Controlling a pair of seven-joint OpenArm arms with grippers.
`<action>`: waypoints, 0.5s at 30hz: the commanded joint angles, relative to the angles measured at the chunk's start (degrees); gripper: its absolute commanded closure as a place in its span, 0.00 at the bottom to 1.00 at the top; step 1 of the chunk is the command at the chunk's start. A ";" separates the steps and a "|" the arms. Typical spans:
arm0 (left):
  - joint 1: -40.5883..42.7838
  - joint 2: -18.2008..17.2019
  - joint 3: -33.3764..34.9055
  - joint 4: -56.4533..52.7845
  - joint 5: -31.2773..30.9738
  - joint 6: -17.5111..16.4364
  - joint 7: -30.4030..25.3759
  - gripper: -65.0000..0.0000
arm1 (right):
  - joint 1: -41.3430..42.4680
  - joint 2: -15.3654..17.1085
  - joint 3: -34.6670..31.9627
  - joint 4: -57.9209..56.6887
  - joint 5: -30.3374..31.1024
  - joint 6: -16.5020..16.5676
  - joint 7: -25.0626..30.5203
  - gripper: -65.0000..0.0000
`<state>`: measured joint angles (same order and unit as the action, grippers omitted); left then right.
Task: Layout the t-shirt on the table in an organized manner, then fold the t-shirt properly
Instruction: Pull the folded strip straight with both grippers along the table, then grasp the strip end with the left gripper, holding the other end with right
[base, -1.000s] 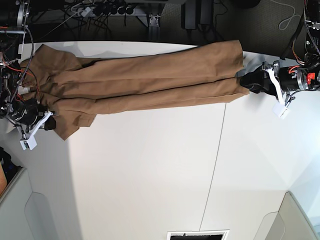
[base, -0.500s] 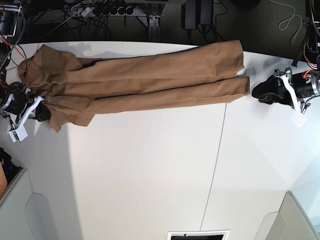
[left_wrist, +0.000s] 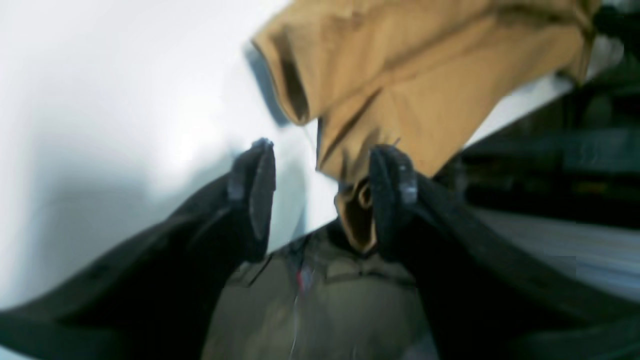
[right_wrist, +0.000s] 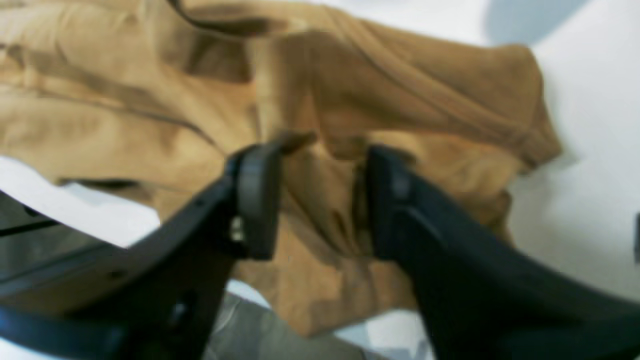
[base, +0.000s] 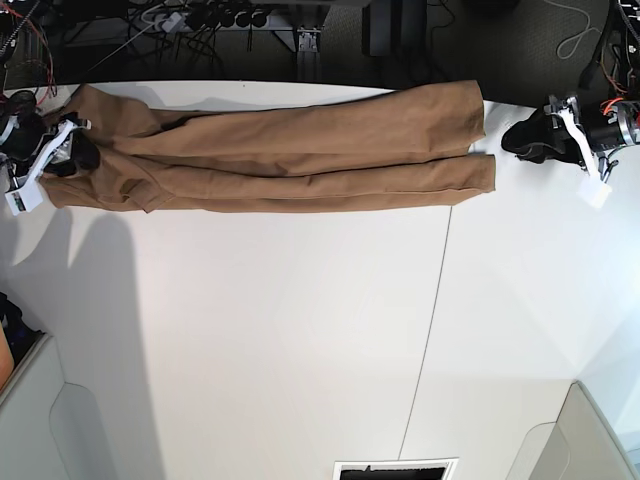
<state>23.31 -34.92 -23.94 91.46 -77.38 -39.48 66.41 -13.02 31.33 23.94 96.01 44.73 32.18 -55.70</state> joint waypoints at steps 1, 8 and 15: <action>-0.04 0.35 -1.90 0.79 -1.25 -0.52 -1.11 0.48 | 0.46 1.16 0.59 1.09 0.72 0.24 1.92 0.55; 1.99 6.47 -5.05 0.83 -4.94 -0.52 -1.46 0.48 | 2.21 -0.70 0.57 1.60 0.09 0.22 2.99 0.55; 1.77 12.66 -5.05 0.83 1.84 -0.52 -5.35 0.45 | 2.36 -1.05 0.57 1.51 -0.81 0.20 3.41 0.55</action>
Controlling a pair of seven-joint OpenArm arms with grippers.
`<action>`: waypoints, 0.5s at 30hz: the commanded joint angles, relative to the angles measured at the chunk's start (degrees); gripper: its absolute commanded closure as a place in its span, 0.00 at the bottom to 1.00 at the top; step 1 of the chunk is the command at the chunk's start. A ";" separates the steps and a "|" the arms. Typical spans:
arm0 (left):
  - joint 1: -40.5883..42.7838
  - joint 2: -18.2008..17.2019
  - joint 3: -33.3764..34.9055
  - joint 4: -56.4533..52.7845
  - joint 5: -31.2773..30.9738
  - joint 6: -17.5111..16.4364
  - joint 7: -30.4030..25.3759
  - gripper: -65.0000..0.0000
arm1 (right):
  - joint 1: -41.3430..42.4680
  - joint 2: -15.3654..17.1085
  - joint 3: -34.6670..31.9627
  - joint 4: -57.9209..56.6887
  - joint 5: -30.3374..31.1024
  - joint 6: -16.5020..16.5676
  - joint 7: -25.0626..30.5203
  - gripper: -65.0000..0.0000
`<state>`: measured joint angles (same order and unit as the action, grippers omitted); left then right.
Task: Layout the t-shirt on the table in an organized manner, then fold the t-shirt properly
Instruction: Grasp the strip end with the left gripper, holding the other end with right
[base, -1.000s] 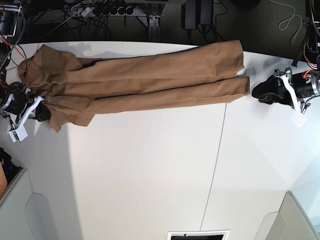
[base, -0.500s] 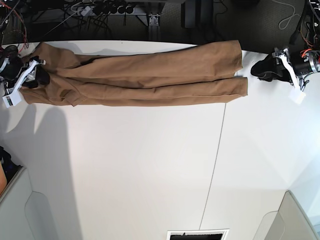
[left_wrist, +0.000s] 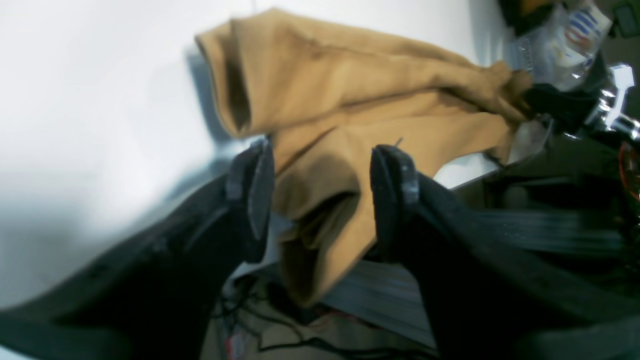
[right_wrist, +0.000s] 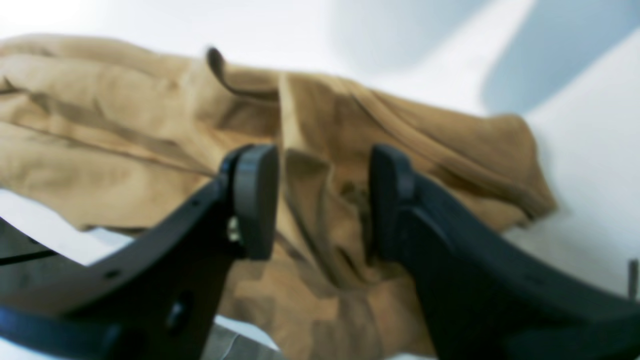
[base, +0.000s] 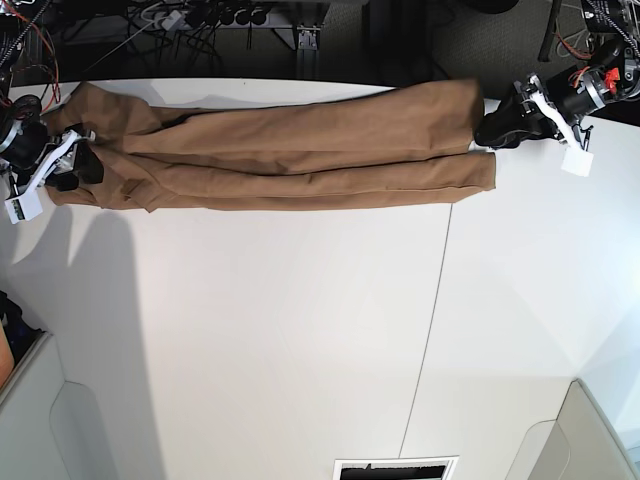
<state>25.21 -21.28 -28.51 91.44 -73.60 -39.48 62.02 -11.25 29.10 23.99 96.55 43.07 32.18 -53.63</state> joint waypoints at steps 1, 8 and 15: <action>-0.15 -0.35 -0.44 0.85 0.04 -0.52 -2.23 0.42 | 0.59 1.18 0.52 0.96 0.85 0.20 1.36 0.55; -0.74 1.46 -0.09 0.85 5.62 -0.52 -7.30 0.39 | 0.57 1.16 0.52 0.96 0.83 0.17 1.31 0.55; -5.09 2.95 3.45 0.83 12.85 -0.52 -9.49 0.39 | 0.59 1.16 0.52 0.96 0.87 0.17 1.33 0.55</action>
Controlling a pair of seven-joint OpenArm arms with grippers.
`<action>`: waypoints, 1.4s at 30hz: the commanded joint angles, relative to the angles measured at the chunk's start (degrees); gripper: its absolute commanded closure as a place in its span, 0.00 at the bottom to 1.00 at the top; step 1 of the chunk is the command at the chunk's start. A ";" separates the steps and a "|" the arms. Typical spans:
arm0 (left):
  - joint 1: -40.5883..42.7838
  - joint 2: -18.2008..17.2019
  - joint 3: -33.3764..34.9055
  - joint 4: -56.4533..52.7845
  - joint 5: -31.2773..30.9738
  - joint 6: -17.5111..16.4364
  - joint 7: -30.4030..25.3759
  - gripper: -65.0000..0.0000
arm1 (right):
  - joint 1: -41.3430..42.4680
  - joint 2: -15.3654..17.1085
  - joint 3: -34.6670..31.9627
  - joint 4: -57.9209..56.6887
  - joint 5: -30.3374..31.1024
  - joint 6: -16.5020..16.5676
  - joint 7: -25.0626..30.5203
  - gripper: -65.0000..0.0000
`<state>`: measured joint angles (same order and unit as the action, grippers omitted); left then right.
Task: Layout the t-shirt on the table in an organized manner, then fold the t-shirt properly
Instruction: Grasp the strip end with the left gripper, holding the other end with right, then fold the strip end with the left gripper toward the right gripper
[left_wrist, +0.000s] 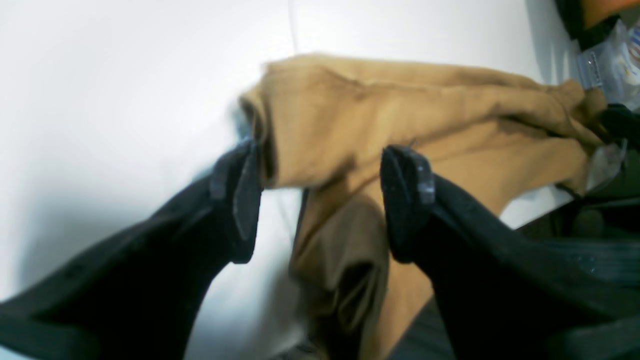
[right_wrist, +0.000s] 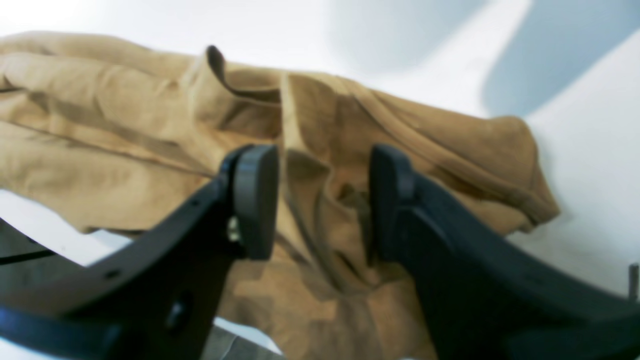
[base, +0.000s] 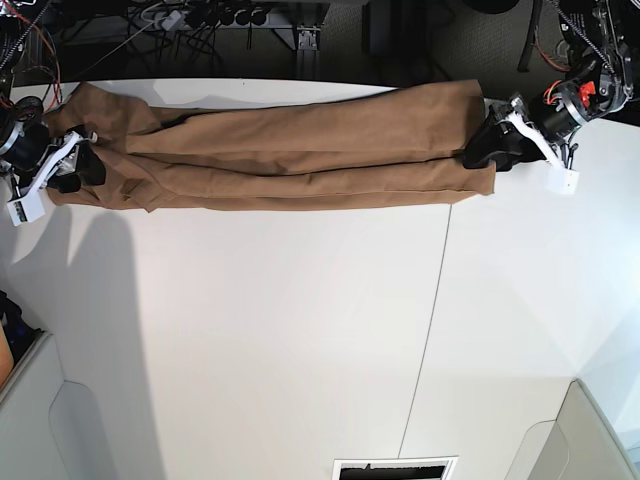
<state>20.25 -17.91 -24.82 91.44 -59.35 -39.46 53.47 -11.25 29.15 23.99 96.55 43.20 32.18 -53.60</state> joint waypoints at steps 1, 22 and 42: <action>-0.44 -0.09 0.72 0.83 0.46 -0.54 -1.57 0.39 | 0.59 1.11 0.52 0.96 0.74 0.17 1.31 0.55; -0.57 0.31 5.68 0.85 8.96 -0.54 -5.75 1.00 | 0.59 1.11 0.52 0.96 0.72 0.17 1.97 0.55; -9.33 -4.02 5.99 20.90 23.87 1.36 -5.81 1.00 | 1.11 0.24 0.52 0.96 0.61 0.17 3.65 0.55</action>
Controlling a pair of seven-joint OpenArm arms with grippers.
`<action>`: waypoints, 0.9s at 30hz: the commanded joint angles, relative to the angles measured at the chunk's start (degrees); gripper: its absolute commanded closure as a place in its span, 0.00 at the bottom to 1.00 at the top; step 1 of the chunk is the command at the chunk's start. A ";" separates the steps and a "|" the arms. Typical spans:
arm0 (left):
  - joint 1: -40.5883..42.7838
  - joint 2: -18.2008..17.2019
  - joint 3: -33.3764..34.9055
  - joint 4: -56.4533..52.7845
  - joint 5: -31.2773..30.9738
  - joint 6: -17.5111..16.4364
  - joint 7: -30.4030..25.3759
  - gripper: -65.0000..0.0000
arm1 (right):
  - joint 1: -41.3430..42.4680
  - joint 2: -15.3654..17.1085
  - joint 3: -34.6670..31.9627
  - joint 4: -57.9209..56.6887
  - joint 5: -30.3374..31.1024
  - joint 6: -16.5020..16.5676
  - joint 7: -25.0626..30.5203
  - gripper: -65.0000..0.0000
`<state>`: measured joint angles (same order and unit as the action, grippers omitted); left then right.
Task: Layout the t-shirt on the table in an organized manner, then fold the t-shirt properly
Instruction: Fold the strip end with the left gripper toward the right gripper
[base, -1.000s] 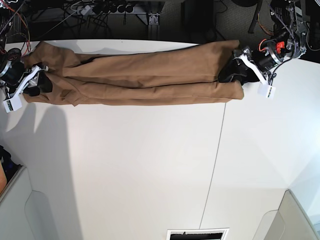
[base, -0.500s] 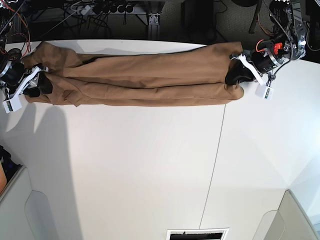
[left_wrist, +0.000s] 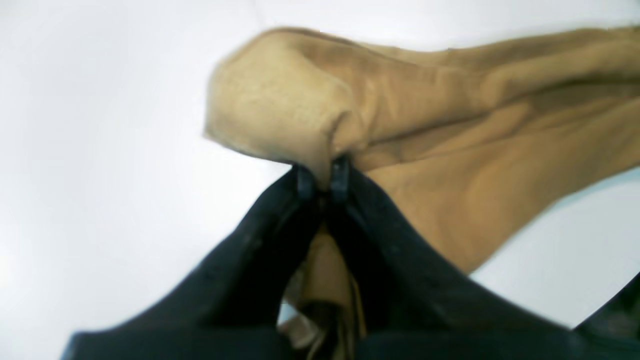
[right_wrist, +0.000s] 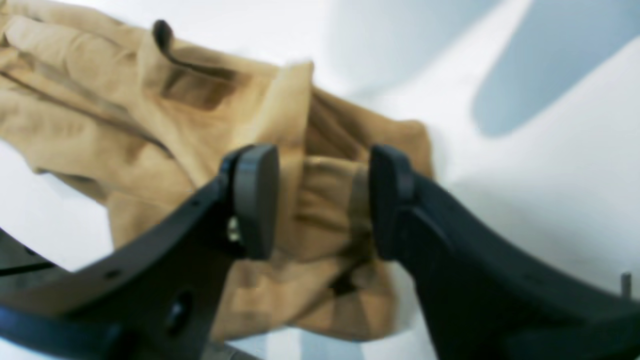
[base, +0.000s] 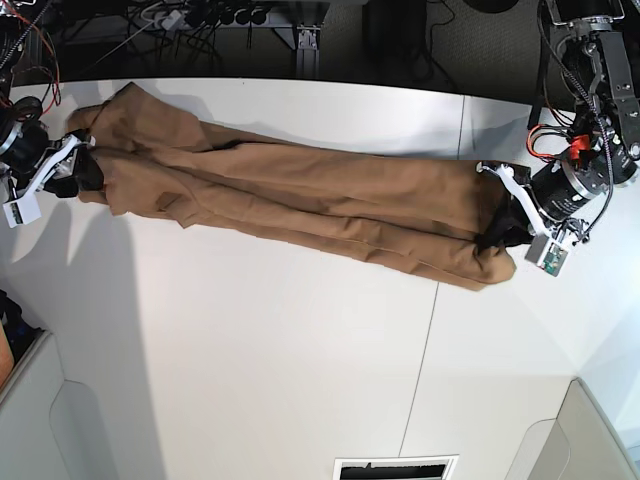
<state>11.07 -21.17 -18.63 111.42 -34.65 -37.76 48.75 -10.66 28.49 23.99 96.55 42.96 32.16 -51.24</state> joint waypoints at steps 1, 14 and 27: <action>0.46 -1.22 0.42 3.34 -1.33 -0.26 -0.83 1.00 | 0.66 0.24 0.52 0.96 0.87 0.20 1.29 0.55; -3.93 5.09 27.80 10.10 13.27 5.86 -1.27 1.00 | 0.61 -6.27 0.52 0.96 0.42 0.22 1.03 0.55; -16.92 14.05 42.95 -17.73 14.47 5.86 -3.63 0.43 | 0.63 -6.75 1.25 1.03 0.33 0.15 0.26 0.55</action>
<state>-5.06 -7.31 24.45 92.84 -19.33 -31.73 46.19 -10.59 20.86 24.60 96.55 42.48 32.16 -51.92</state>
